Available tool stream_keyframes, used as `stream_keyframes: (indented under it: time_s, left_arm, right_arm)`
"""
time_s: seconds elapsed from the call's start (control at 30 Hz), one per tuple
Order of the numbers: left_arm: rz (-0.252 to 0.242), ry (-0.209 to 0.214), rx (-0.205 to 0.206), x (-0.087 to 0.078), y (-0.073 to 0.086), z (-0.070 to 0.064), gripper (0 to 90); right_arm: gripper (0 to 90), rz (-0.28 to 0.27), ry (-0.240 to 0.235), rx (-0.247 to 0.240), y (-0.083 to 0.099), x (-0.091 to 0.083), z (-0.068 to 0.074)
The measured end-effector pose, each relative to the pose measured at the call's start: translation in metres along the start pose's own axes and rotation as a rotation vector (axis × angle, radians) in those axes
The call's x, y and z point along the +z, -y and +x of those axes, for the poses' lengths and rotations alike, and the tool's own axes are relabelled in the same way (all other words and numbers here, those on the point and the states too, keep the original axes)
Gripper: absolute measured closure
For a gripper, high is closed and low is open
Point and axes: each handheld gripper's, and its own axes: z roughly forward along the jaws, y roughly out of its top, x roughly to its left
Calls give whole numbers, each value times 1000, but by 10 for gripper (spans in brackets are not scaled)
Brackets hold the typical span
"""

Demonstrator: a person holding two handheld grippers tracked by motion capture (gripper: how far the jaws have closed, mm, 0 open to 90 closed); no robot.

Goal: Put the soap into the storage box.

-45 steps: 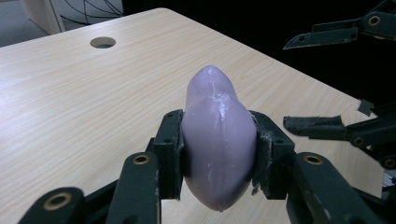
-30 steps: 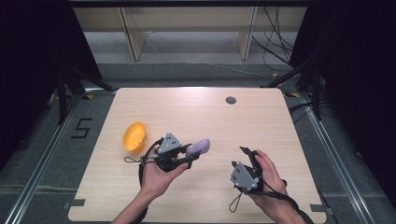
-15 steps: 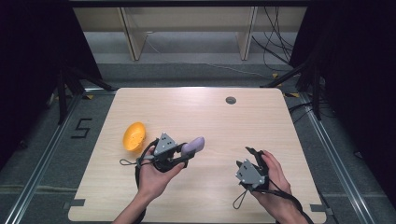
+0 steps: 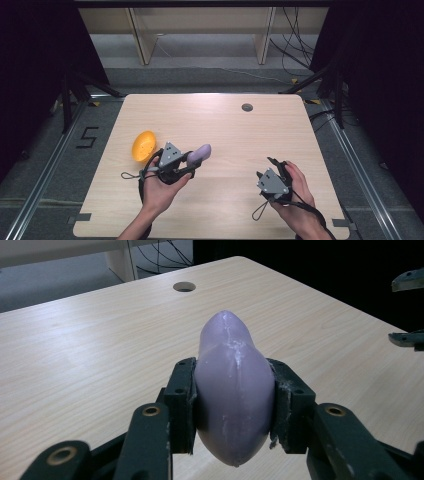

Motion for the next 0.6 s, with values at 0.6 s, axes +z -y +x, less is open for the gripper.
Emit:
stream_keyframes:
  time_s: [0.6]
  left_arm:
    - [-4,-64,15,-12,3,19,588]
  right_arm:
    - [444,12,-19,127,9,3,-6]
